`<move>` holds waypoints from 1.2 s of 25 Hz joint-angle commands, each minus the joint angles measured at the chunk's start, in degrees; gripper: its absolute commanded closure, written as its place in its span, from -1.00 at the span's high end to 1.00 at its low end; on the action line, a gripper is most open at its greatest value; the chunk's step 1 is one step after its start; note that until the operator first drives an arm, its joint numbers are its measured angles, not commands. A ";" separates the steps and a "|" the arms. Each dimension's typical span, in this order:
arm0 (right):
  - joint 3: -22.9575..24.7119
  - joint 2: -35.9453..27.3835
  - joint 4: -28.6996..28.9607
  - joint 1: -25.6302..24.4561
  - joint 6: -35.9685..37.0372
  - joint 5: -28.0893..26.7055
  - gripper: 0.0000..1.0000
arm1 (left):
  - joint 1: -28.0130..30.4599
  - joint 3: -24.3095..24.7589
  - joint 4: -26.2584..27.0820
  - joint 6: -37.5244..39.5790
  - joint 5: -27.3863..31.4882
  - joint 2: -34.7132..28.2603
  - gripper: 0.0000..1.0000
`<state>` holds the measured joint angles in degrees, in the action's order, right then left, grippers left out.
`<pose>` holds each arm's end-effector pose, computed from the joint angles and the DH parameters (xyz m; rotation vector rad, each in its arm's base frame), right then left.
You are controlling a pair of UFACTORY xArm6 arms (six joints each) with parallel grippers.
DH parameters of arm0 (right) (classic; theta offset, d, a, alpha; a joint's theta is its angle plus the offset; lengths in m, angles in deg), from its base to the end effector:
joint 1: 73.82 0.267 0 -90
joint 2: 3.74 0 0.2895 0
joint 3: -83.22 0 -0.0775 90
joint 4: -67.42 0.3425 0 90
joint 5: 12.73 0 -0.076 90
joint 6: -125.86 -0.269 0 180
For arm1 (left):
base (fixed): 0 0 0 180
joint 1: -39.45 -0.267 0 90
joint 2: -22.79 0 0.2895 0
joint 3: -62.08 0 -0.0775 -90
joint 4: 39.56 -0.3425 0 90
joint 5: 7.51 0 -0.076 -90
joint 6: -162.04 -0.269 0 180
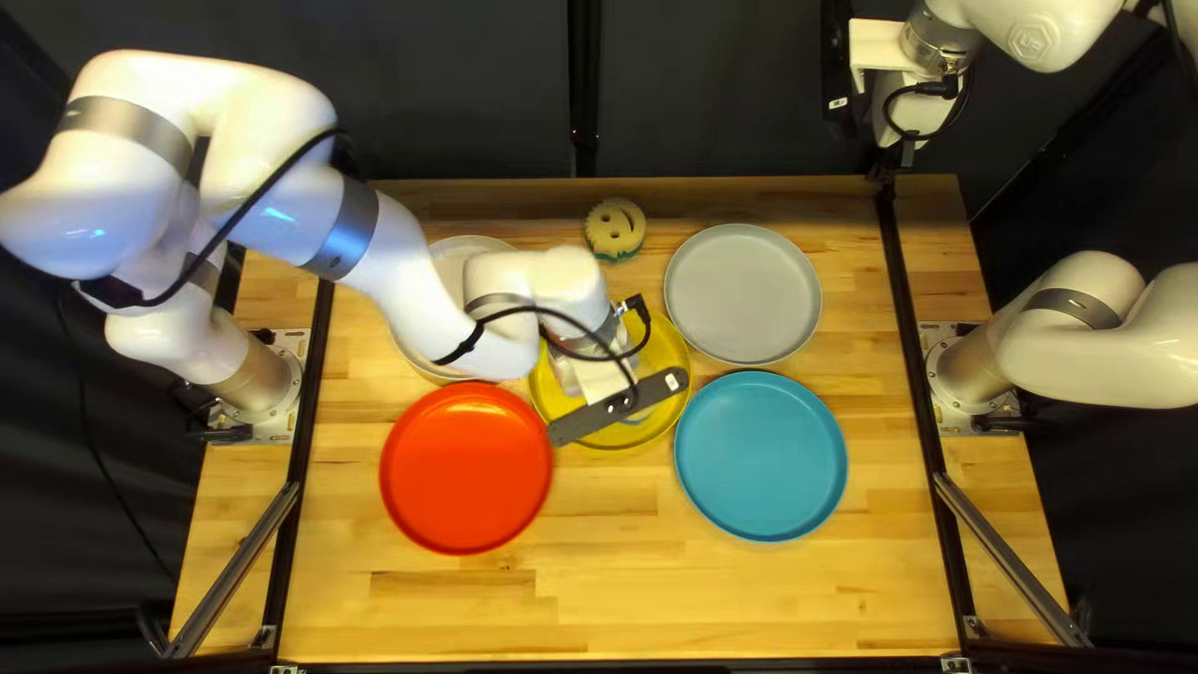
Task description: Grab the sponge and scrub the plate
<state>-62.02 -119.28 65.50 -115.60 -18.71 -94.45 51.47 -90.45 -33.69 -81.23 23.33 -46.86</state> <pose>0.2160 -0.2044 0.2798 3.1211 -0.1652 -0.0523 0.5029 -0.1147 0.0881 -2.5267 1.7873 -0.3178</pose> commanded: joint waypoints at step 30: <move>0.00 0.00 0.00 0.00 0.00 0.00 1.00 | 10.78 -1.38 -10.66 16.08 -3.77 0.42 1.00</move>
<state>-62.02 -119.28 65.50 -115.60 -18.71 -94.45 64.47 -94.15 -46.17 -62.46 18.46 -43.58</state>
